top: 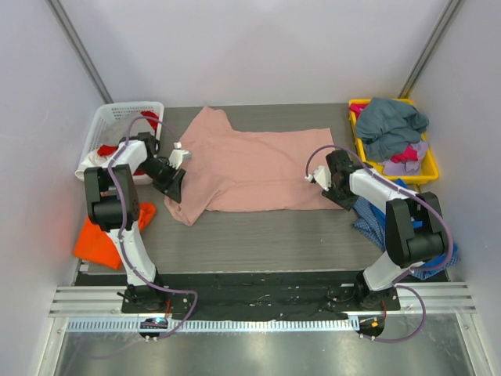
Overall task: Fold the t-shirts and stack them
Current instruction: Fold the flattened tshirt in 1/3 of the way
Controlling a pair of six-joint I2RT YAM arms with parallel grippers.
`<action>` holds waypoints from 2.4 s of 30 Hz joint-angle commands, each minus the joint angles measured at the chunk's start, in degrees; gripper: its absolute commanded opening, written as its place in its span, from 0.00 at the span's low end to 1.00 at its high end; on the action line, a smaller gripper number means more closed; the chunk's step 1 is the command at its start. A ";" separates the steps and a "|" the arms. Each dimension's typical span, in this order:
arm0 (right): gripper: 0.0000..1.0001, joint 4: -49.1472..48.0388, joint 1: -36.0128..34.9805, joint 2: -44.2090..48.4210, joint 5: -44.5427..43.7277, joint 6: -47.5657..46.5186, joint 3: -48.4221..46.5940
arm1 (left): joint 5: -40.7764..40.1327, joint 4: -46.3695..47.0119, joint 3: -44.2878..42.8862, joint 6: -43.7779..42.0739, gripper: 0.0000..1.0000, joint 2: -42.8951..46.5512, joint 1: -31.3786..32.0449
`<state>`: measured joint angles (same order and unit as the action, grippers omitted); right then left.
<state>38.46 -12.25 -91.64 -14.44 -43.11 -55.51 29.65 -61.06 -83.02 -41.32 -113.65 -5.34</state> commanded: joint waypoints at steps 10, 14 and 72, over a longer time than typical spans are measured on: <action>0.37 -1.10 -0.14 2.60 0.46 0.84 1.01 | 2.34 -1.70 -2.93 -1.04 0.22 -1.14 -0.28; 0.37 -1.02 -0.05 2.95 0.37 0.84 1.01 | 2.34 -1.87 -3.11 -0.95 0.03 -1.49 -0.28; 0.35 -1.19 -0.23 6.29 -0.94 1.80 3.83 | -32.99 16.58 -21.66 4.84 0.47 -5.89 8.51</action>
<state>37.43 -12.25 -87.31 -14.50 -41.65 -50.78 2.37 -49.21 -104.90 -37.74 -121.51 2.96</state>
